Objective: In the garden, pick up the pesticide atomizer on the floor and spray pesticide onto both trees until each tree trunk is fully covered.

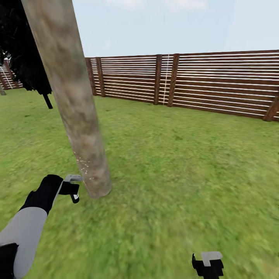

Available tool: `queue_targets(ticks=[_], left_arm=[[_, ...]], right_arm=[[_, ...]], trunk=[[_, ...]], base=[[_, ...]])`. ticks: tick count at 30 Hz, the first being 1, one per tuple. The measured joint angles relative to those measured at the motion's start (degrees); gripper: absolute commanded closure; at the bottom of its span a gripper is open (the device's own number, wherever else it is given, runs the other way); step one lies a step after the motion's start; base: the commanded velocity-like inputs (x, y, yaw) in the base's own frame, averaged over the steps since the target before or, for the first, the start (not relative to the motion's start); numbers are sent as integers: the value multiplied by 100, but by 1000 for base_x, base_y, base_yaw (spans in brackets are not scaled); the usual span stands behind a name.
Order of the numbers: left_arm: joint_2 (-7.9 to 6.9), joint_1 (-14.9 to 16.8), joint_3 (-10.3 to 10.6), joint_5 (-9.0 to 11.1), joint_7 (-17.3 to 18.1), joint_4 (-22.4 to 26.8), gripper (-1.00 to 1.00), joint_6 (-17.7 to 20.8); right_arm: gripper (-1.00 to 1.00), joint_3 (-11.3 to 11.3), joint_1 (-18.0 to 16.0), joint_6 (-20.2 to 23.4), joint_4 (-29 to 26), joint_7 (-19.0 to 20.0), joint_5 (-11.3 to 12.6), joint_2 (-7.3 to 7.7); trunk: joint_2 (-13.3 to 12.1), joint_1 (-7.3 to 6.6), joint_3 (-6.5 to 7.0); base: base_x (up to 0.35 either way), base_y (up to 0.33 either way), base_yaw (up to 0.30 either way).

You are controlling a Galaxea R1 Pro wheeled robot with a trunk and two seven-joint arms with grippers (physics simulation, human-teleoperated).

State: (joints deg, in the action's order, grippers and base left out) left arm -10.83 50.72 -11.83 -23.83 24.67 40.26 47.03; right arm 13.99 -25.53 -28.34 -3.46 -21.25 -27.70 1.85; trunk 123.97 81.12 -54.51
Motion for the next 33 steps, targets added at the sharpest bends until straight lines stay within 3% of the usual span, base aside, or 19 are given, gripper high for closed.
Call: queue_targets(ticks=[12, 22, 27, 33], left_arm=[[1, 2, 0, -2, 0, 0, 100, 0], [-2, 3, -61, 3, -8, 225, 100, 7], [27, 2, -65, 14, -8, 326, 100, 15], [87, 11, -48, 19, -9, 326, 100, 14]], right_arm=[[-100, 0, 0, 3, 3, 0, 0, 0], [-100, -1, -1, 3, 5, 0, 3, -1], [-100, 0, -1, 4, 5, 1, 1, -1], [-100, 0, 0, 3, 3, 0, 0, 4]], trunk=[[0, 1, 0], [0, 1, 0], [0, -1, 0], [0, 2, 0]], base=[[128, -252, 5], [-2, -272, 259], [242, -187, 277], [82, -249, 27]])
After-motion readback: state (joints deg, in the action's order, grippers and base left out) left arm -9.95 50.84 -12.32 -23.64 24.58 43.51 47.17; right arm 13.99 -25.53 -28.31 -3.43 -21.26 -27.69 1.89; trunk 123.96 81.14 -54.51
